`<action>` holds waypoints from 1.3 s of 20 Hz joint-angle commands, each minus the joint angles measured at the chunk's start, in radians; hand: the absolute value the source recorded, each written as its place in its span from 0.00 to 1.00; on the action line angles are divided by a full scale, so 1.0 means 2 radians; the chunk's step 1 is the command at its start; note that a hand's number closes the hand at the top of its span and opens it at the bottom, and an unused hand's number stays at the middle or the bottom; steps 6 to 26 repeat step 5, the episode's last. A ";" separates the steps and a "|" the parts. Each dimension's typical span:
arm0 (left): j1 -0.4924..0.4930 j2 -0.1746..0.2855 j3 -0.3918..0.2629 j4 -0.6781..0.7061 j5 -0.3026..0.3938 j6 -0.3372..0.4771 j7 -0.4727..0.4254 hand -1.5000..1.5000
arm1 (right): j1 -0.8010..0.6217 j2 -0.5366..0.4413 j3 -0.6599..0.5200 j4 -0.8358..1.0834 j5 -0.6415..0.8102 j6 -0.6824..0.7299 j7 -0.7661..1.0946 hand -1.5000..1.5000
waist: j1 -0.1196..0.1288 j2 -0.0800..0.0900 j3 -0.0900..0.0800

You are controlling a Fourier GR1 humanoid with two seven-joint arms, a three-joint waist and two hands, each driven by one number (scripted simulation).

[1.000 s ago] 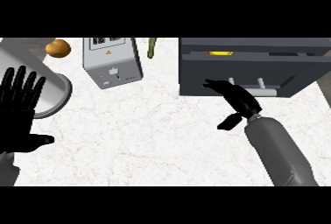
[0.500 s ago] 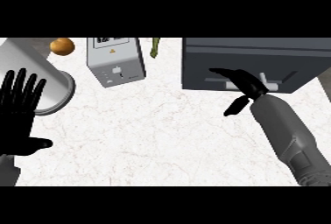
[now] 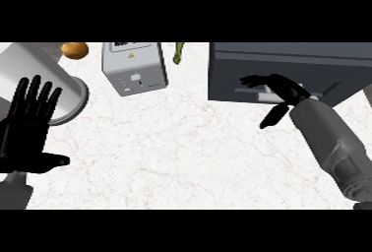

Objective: Pick up the cup, place it into the drawer and close the drawer

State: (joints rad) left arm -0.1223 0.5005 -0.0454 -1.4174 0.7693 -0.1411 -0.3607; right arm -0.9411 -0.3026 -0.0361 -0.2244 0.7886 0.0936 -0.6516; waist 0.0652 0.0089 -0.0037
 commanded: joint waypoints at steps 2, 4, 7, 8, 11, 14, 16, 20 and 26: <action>-0.011 0.004 0.004 -0.011 0.005 0.004 0.016 0.00 | -0.041 -0.040 -0.019 0.032 -0.004 -0.003 0.030 0.00 | 0.014 0.014 0.004; -0.003 -0.005 0.002 -0.001 -0.009 0.004 -0.003 0.00 | -0.034 -0.023 -0.018 0.033 -0.002 -0.030 0.032 0.00 | 0.016 0.015 0.004; -0.017 -0.014 -0.010 0.006 -0.024 0.012 -0.005 0.00 | -0.047 -0.035 -0.016 0.035 0.000 -0.011 0.032 0.00 | 0.009 0.015 0.004; -0.017 -0.014 -0.010 0.006 -0.024 0.012 -0.005 0.00 | -0.047 -0.035 -0.016 0.035 0.000 -0.011 0.032 0.00 | 0.009 0.015 0.004; -0.017 -0.014 -0.010 0.006 -0.024 0.012 -0.005 0.00 | -0.047 -0.035 -0.016 0.035 0.000 -0.011 0.032 0.00 | 0.009 0.015 0.004; -0.017 -0.014 -0.010 0.006 -0.024 0.012 -0.005 0.00 | -0.047 -0.035 -0.016 0.035 0.000 -0.011 0.032 0.00 | 0.009 0.015 0.004; -0.017 -0.014 -0.010 0.006 -0.024 0.012 -0.005 0.00 | -0.047 -0.035 -0.016 0.035 0.000 -0.011 0.032 0.00 | 0.009 0.015 0.004; -0.017 -0.014 -0.010 0.006 -0.024 0.012 -0.005 0.00 | -0.047 -0.035 -0.016 0.035 0.000 -0.011 0.032 0.00 | 0.009 0.015 0.004; -0.017 -0.014 -0.010 0.006 -0.024 0.012 -0.005 0.00 | -0.047 -0.035 -0.016 0.035 0.000 -0.011 0.032 0.00 | 0.009 0.015 0.004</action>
